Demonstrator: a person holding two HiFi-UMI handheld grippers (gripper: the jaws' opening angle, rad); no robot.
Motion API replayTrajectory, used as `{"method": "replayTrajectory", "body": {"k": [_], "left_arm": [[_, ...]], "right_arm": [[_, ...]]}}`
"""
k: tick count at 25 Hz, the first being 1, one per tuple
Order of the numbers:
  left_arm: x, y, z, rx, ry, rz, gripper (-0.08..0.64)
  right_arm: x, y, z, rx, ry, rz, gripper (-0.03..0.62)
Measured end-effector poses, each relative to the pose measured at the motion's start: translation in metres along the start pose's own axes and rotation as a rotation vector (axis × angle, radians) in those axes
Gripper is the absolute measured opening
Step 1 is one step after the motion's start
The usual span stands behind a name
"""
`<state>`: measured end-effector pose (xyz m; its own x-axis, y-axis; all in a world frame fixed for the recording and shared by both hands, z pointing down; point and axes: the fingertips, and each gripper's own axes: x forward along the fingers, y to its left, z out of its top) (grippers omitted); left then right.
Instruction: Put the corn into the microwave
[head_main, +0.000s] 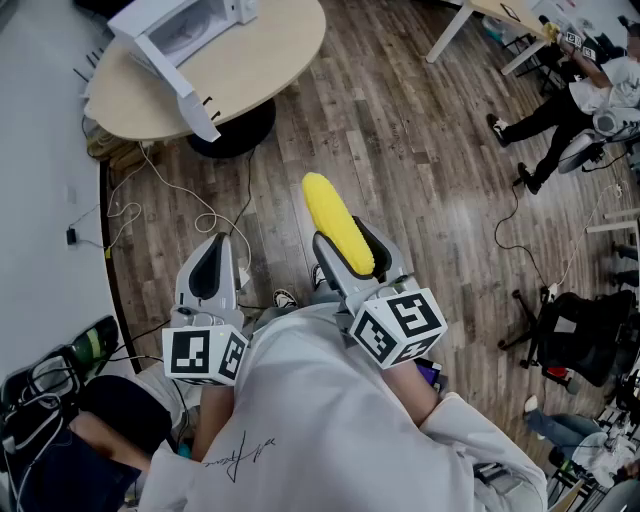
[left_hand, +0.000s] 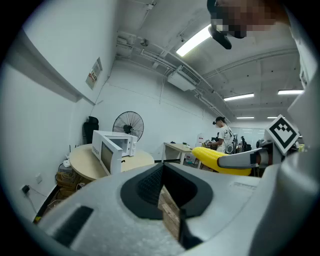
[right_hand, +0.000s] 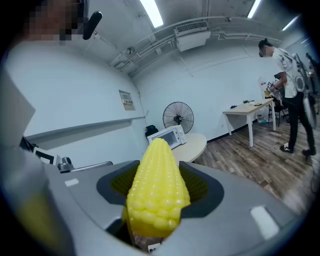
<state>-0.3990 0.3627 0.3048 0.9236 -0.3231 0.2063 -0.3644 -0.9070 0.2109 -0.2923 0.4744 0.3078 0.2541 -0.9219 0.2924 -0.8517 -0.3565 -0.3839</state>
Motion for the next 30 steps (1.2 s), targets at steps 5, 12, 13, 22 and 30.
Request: {"method": "replayTrajectory", "body": {"k": [5,12,13,22,30], "left_arm": [[-0.004,0.008,0.0,0.004,-0.003,-0.018,-0.009],[-0.012,0.014,-0.005,-0.01,0.0,-0.035,-0.009],[-0.012,0.014,-0.005,-0.008,0.0,-0.04,-0.009],[0.018,0.022,0.005,0.004,-0.007,-0.045,-0.009],[0.088,0.03,0.026,0.029,-0.044,-0.017,-0.009]], "right_arm": [[0.003,0.006,-0.005,-0.012,-0.009,-0.025,0.262],[0.002,0.012,-0.007,-0.021,-0.011,-0.044,0.262],[0.004,0.012,-0.007,-0.018,-0.013,-0.045,0.262],[0.031,-0.013,0.01,0.051,-0.047,-0.031,0.262],[0.09,-0.061,0.045,0.051,-0.039,0.002,0.262]]}}
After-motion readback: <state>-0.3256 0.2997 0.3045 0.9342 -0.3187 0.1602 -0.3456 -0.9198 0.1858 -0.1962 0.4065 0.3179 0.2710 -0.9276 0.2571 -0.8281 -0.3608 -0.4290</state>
